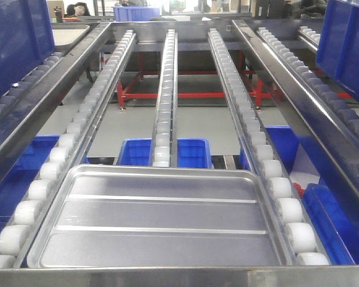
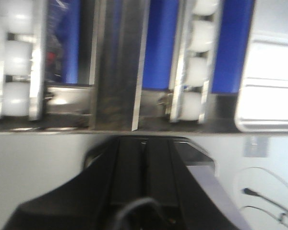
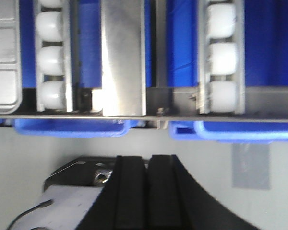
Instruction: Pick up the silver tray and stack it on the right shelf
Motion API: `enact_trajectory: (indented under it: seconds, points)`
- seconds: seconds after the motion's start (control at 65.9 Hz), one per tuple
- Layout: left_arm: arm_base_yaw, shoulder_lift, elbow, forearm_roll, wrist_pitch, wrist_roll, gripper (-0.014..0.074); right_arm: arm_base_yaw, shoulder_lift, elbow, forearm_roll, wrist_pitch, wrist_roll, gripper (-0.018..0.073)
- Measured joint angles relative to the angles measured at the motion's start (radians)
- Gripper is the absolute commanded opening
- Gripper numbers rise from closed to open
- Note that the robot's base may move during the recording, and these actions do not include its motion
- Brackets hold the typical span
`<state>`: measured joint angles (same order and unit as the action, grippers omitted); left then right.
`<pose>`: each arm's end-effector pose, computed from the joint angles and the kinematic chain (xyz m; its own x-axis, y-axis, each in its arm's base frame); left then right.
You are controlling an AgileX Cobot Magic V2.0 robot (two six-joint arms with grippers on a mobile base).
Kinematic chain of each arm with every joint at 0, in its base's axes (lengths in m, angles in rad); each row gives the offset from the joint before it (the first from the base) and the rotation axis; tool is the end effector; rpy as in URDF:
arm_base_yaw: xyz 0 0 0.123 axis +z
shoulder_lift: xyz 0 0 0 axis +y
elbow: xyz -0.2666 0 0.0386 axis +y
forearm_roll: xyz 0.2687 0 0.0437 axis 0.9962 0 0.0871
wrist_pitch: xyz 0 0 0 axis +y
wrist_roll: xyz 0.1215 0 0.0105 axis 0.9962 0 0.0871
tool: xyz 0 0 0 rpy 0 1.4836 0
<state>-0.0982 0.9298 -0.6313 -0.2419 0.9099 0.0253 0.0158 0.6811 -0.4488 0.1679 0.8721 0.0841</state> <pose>0.1915 -0.0421 0.2154 -0.9055 -0.0338 -0.4229 0.0681 0.9723 -0.2236 0.1527 0.0180 0.1990 -0.8472 0.1766 -0.5011 0.0800 0.9748 0.2082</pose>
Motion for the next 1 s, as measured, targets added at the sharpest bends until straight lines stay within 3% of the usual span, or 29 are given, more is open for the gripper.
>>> enact_trajectory:
  seconds: [0.121,0.364,0.44,0.546,0.682,0.804,1.001]
  points:
    - [-0.074,0.055,0.000,-0.002,-0.063,-0.046,-0.0093,0.000,0.073,-0.006,0.032,-0.010,0.000,0.0078]
    - [-0.372,0.097,-0.002,0.330,-0.094,-0.501,-0.0093,0.002,0.180,-0.008,0.037,-0.115,0.038,0.0078]
    - [-0.466,0.122,-0.003,0.392,-0.094,-0.623,-0.0093,0.024,0.206,-0.008,0.037,-0.148,0.049,0.0078]
    - [-0.556,0.173,-0.009,0.425,-0.101,-0.731,-0.0093,0.079,0.257,-0.013,0.037,-0.198,0.082,0.0079]
    - [-0.616,0.247,-0.020,0.435,-0.122,-0.783,-0.0093,0.174,0.357,-0.051,-0.004,-0.258,0.180,0.0079]
    - [-0.631,0.309,-0.063,0.439,-0.138,-0.790,-0.0093,0.279,0.454,-0.102,-0.092,-0.301,0.315,0.0079]
    - [-0.633,0.395,-0.143,0.447,-0.163,-0.794,-0.0093,0.467,0.594,-0.192,-0.300,-0.313,0.641,0.0079]
